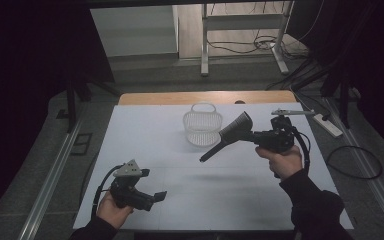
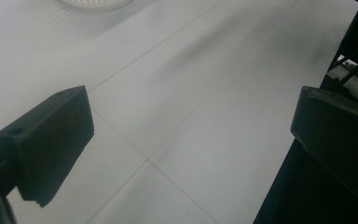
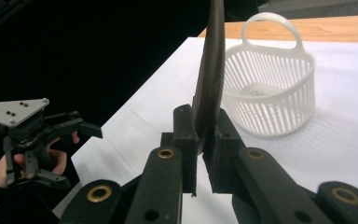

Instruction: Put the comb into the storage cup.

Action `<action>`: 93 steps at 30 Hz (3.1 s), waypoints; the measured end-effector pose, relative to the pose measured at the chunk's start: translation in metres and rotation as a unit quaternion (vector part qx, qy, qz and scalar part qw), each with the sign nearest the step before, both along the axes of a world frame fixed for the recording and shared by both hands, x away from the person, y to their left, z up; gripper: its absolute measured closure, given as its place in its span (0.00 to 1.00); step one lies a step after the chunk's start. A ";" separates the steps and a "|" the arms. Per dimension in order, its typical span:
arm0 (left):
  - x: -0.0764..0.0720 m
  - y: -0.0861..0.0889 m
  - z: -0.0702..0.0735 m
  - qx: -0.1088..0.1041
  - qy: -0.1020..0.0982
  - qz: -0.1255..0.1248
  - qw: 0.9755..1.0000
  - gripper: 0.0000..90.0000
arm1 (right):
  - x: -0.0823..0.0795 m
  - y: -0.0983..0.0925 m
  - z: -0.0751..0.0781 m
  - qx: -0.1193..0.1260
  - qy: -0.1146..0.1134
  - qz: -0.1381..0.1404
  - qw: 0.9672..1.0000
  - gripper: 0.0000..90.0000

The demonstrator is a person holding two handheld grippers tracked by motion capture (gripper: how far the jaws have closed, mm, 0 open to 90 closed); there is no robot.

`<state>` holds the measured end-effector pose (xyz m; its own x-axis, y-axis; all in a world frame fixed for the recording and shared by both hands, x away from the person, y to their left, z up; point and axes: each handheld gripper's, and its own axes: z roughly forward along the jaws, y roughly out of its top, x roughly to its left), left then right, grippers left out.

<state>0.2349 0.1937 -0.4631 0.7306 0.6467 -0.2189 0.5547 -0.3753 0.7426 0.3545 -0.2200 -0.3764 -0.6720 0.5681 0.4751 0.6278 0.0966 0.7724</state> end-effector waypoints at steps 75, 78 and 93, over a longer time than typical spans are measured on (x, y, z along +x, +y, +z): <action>-0.043 0.074 0.002 0.005 -0.004 0.108 0.994 0.01 | 0.089 0.042 0.022 -0.032 -0.023 -0.068 0.997 0.93; -0.043 0.074 0.002 0.004 -0.002 0.108 0.994 0.00 | 0.090 0.045 0.018 -0.033 -0.021 -0.068 0.997 0.93; -0.042 0.075 0.001 0.001 0.002 0.109 0.994 0.00 | 0.097 0.059 -0.002 -0.050 -0.015 -0.067 0.996 0.93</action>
<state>0.1931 0.2684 -0.4618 0.5721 0.7901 -0.2199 0.6259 -0.2473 0.7397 0.4514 -0.1613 -0.3786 -0.6003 0.6969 0.3924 0.6173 0.0919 0.7813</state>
